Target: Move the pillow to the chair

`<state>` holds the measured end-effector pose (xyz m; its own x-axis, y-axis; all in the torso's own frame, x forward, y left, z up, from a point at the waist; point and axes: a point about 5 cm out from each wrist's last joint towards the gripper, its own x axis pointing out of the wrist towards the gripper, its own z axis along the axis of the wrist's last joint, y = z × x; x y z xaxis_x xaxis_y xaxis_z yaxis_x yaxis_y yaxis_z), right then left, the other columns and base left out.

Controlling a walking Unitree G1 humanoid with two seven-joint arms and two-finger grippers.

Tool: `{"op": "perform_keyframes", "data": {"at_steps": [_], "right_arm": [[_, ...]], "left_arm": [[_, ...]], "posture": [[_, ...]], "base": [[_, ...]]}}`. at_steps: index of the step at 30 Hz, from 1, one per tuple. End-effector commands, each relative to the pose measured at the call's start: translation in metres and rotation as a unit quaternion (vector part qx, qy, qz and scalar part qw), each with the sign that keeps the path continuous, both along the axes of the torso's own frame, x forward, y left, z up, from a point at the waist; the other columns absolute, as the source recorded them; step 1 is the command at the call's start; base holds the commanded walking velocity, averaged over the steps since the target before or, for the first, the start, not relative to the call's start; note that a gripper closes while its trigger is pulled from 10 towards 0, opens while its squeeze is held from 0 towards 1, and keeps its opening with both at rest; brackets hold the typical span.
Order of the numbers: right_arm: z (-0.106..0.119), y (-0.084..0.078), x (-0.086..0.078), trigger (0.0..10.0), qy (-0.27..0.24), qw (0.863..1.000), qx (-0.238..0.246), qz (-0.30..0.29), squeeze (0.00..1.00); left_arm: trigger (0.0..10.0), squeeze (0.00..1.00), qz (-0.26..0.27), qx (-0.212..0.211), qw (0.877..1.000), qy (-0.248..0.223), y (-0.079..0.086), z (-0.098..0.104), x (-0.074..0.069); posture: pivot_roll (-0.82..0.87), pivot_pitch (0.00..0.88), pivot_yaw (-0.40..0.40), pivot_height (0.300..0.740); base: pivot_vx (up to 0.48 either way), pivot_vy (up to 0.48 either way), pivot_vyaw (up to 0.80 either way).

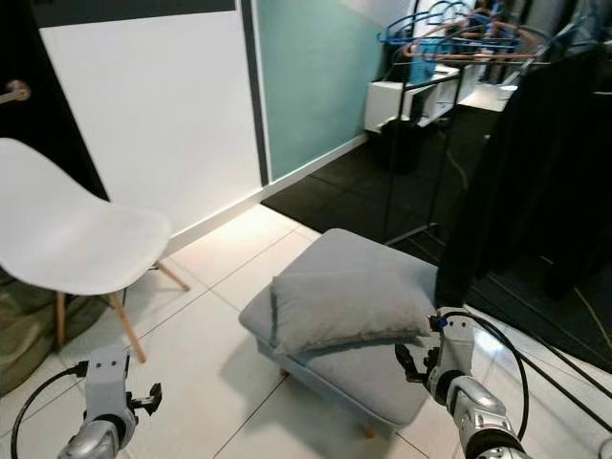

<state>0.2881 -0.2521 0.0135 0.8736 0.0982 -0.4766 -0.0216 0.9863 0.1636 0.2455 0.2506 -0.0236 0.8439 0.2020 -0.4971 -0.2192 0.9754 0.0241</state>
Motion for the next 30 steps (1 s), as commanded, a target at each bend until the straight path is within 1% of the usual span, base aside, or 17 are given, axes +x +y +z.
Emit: {"op": "perform_keyframes", "data": {"at_steps": [1, 6, 8, 10, 12, 13, 14, 15, 18, 19, 22, 23, 25, 26, 27, 28, 30], "right_arm": [[0.000, -0.001, -0.001, 10.0, 0.002, 1.000, 0.001, -0.003, 0.00], [-0.002, -0.001, -0.002, 10.0, 0.003, 1.000, 0.001, -0.001, 0.00], [-0.002, 0.000, -0.003, 10.0, 0.003, 1.000, 0.002, 0.000, 0.00], [-0.003, 0.001, -0.004, 10.0, 0.003, 1.000, 0.003, 0.001, 0.00], [-0.003, 0.001, -0.004, 10.0, 0.003, 1.000, 0.003, 0.001, 0.00], [-0.003, 0.000, -0.004, 10.0, 0.002, 1.000, 0.002, 0.001, 0.00], [-0.003, 0.000, -0.004, 10.0, 0.002, 1.000, 0.002, 0.001, 0.00], [-0.003, -0.001, -0.004, 10.0, 0.001, 1.000, 0.001, 0.001, 0.00], [-0.003, -0.001, -0.004, 10.0, 0.001, 1.000, 0.001, 0.001, 0.00], [-0.003, -0.002, -0.005, 10.0, -0.001, 1.000, 0.001, -0.002, 0.00], [-0.003, -0.002, -0.005, 10.0, -0.001, 1.000, 0.001, -0.002, 0.00], [-0.002, -0.005, -0.005, 10.0, -0.005, 1.000, 0.003, -0.007, 0.00], [-0.002, -0.005, -0.005, 10.0, -0.005, 1.000, 0.003, -0.007, 0.00], [-0.001, -0.006, -0.006, 10.0, -0.009, 1.000, 0.002, -0.008, 0.00], [-0.001, -0.006, -0.006, 10.0, -0.009, 1.000, 0.002, -0.008, 0.00], [-0.002, -0.005, -0.006, 10.0, -0.011, 1.000, 0.003, -0.003, 0.00], [-0.002, -0.005, -0.006, 10.0, -0.011, 1.000, 0.003, -0.003, 0.00]], "left_arm": [[10.0, 0.00, 0.005, -0.013, 1.000, -0.003, -0.002, -0.001, 0.000], [10.0, 0.00, 0.010, -0.010, 1.000, -0.007, 0.000, 0.000, -0.001], [10.0, 0.00, 0.017, -0.007, 1.000, -0.013, 0.005, 0.002, -0.001], [10.0, 0.00, 0.029, 0.010, 0.999, -0.037, 0.016, 0.012, 0.005], [10.0, 0.00, 0.029, 0.010, 0.999, -0.037, 0.016, 0.012, 0.005], [10.0, 0.00, 0.036, 0.020, 0.998, -0.057, 0.022, 0.023, 0.013], [10.0, 0.00, 0.036, 0.020, 0.998, -0.057, 0.022, 0.023, 0.013], [10.0, 0.00, 0.041, 0.028, 0.996, -0.078, 0.026, 0.033, 0.022], [10.0, 0.00, 0.041, 0.028, 0.996, -0.078, 0.026, 0.033, 0.022], [10.0, 0.00, 0.037, 0.032, 0.993, -0.104, 0.025, 0.045, 0.031], [10.0, 0.00, 0.037, 0.032, 0.993, -0.104, 0.025, 0.045, 0.031], [10.0, 0.00, 0.026, 0.033, 0.991, -0.126, 0.017, 0.052, 0.037], [10.0, 0.00, 0.026, 0.033, 0.991, -0.126, 0.017, 0.052, 0.037], [10.0, 0.00, 0.016, 0.033, 0.990, -0.140, 0.007, 0.055, 0.038], [10.0, 0.00, 0.016, 0.033, 0.990, -0.140, 0.007, 0.055, 0.038], [10.0, 0.00, 0.010, 0.032, 0.988, -0.147, 0.001, 0.058, 0.037], [10.0, 0.00, 0.010, 0.032, 0.988, -0.147, 0.001, 0.058, 0.037]], "posture": [[-0.12, 0.017, -0.031, 0.740], [-0.12, 0.015, -0.031, 0.740], [-0.12, 0.012, -0.026, 0.740], [-0.12, 0.011, -0.020, 0.740], [-0.12, 0.011, -0.020, 0.740], [-0.13, 0.009, -0.020, 0.740], [-0.13, 0.009, -0.020, 0.740], [-0.13, 0.012, -0.018, 0.740], [-0.13, 0.012, -0.018, 0.740], [-0.14, 0.009, -0.015, 0.740], [-0.14, 0.009, -0.015, 0.740], [-0.15, 0.007, -0.007, 0.740], [-0.15, 0.007, -0.007, 0.740], [-0.15, 0.013, -0.002, 0.740], [-0.15, 0.013, -0.002, 0.740], [-0.14, 0.019, -0.002, 0.740], [-0.14, 0.019, -0.002, 0.740]], "base": [[0.000, 0.000, 0.00], [0.000, 0.000, 0.00], [0.000, 0.000, 0.00], [0.000, 0.000, 0.00], [0.000, 0.000, 0.00], [0.000, 0.000, 0.00], [0.000, 0.000, 0.00], [0.000, 0.000, 0.00], [0.000, 0.000, 0.00], [0.000, 0.000, 0.00], [0.000, 0.000, 0.00], [0.000, 0.000, 0.00], [0.000, 0.000, 0.00], [0.000, 0.000, 0.80], [0.000, 0.000, 0.80], [0.000, 0.000, 0.80], [0.000, 0.000, 0.80]]}}
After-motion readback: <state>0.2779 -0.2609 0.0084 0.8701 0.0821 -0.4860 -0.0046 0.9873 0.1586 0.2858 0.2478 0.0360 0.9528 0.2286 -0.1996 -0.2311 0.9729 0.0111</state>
